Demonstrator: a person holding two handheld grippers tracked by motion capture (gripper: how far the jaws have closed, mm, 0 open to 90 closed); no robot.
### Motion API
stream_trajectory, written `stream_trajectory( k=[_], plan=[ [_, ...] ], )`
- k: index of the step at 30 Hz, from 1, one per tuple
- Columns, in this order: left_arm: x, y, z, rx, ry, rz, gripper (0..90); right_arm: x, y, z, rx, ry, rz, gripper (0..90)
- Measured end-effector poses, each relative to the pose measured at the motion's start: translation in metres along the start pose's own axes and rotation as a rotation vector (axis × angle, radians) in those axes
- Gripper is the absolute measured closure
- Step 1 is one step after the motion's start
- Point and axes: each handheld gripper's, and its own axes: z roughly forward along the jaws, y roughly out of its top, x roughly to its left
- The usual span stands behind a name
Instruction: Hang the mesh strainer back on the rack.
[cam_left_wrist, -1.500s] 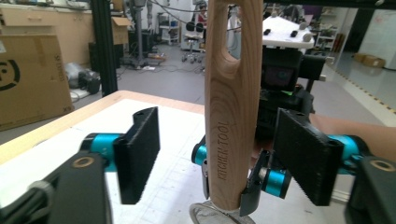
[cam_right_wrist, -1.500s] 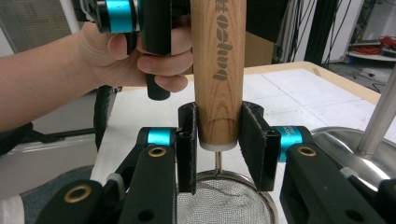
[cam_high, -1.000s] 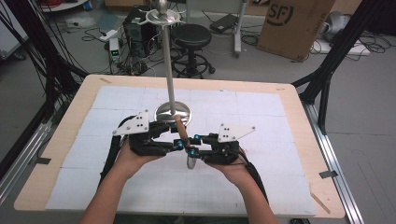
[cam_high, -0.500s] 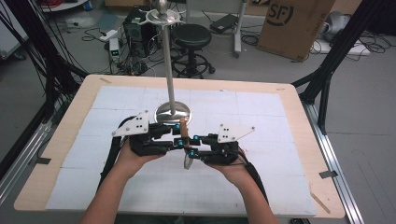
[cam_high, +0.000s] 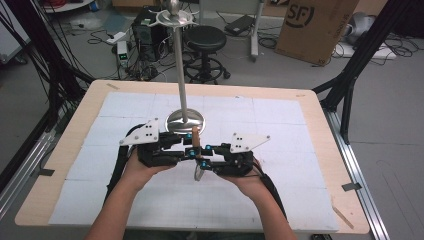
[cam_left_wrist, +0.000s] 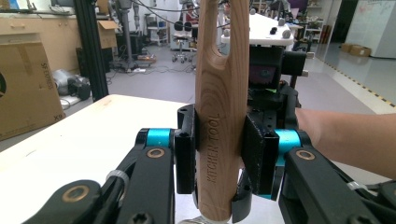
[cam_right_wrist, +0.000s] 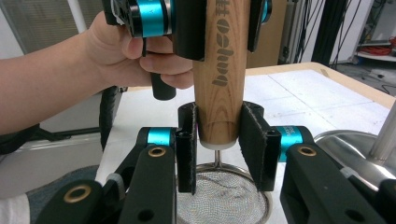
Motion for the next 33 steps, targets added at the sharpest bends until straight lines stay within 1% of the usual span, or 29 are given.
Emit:
stream_trajectory(
  k=[4, 6, 9, 13, 15, 20, 21, 22, 23, 25, 28, 31, 33],
  plan=[
    [0.0, 0.0, -0.001, 0.006, -0.001, 0.004, 68.7, 0.001, 0.001, 0.001, 0.006, -0.005, -0.004, 65.8],
    [0.0, 0.001, -0.001, -0.002, -0.006, -0.001, 68.6, 0.001, 0.001, 0.001, 0.013, -0.015, 0.002, 59.3],
    [0.0, 0.002, -0.003, -0.007, 0.0, -0.002, 68.7, 0.001, 0.0, 0.002, 0.017, -0.026, 0.012, 52.3],
    [0.002, 0.002, -0.006, 0.0, 0.017, -0.004, 68.6, 0.001, 0.001, -0.001, 0.019, -0.042, 0.017, 45.6],
    [0.003, 0.002, -0.009, 0.003, 0.027, -0.004, 68.6, 0.003, 0.001, -0.004, 0.023, -0.051, 0.021, 43.7],
    [0.007, 0.003, -0.016, 0.008, 0.052, -0.01, 68.6, 0.005, -0.001, -0.018, 0.032, -0.083, 0.02, 40.3],
    [0.007, 0.003, -0.017, 0.008, 0.056, -0.012, 68.6, 0.006, -0.003, -0.022, 0.035, -0.098, 0.031, 39.4],
    [0.008, 0.004, -0.019, 0.005, 0.062, -0.014, 68.6, 0.006, -0.005, -0.025, 0.045, -0.11, 0.028, 37.6],
    [0.009, 0.004, -0.021, 0.006, 0.068, -0.014, 68.6, 0.007, -0.006, -0.029, 0.052, -0.125, 0.04, 36.7],
    [0.01, 0.004, -0.024, 0.006, 0.075, -0.015, 68.6, 0.008, -0.01, -0.036, 0.054, -0.144, 0.041, 36.6],
    [0.011, 0.004, -0.027, 0.007, 0.085, -0.017, 68.6, 0.009, -0.015, -0.047, 0.041, -0.163, 0.045, 36.4],
    [0.012, 0.005, -0.03, 0.006, 0.094, -0.015, 68.6, 0.011, -0.02, -0.055, 0.046, -0.181, 0.054, 36.2],
    [0.013, 0.005, -0.032, 0.006, 0.1, -0.016, 68.6, 0.011, -0.023, -0.059, 0.047, -0.184, 0.059, 36.2]
  ],
)
